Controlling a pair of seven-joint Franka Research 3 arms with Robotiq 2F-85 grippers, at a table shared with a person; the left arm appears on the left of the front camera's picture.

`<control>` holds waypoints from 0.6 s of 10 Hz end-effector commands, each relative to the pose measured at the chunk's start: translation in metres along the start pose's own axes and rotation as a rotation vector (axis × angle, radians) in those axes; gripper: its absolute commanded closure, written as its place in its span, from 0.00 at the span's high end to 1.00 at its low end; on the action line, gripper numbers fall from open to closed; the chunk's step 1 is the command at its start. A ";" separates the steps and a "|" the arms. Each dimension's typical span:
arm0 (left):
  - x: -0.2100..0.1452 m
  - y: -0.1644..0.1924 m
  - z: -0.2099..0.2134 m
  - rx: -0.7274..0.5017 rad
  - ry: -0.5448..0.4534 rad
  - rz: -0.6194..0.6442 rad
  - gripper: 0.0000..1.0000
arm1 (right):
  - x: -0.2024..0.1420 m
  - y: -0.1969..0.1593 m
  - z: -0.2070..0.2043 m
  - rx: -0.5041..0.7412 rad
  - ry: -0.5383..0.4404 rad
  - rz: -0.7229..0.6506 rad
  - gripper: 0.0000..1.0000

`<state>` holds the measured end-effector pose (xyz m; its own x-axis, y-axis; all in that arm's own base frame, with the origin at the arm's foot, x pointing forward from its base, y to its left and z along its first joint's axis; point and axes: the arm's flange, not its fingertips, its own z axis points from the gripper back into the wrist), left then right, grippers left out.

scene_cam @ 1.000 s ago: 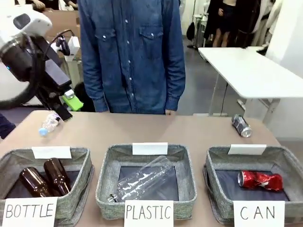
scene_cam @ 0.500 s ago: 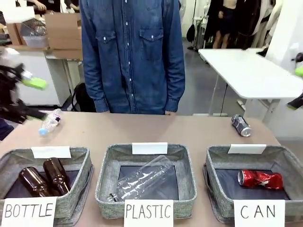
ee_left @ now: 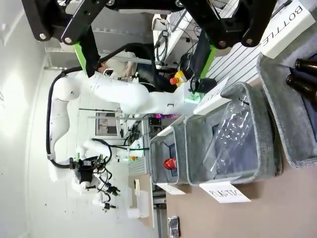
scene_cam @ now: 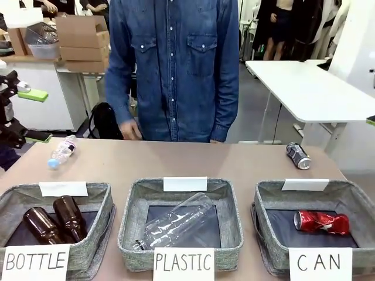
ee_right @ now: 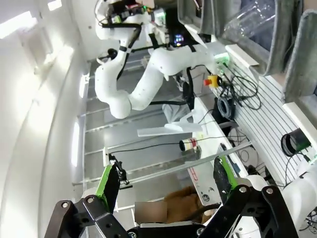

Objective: Sort the can waste into the basket.
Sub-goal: Pick up the can waste from the table and place it in the right Fabric basket.

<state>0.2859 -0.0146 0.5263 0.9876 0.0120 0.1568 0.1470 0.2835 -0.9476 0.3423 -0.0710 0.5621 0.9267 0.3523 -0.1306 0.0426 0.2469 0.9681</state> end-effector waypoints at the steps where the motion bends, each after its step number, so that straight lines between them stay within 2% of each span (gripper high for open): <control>1: -0.003 -0.003 0.001 -0.014 0.000 -0.013 1.00 | -0.002 -0.006 -0.004 -0.024 0.004 0.026 1.00; 6: -0.003 -0.003 0.001 -0.014 0.000 -0.013 1.00 | -0.002 -0.006 -0.004 -0.024 0.004 0.026 1.00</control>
<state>0.2848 -0.0147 0.5268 0.9875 0.0109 0.1570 0.1474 0.2866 -0.9466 0.3409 -0.0702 0.5592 0.9238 0.3613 -0.1268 0.0341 0.2524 0.9670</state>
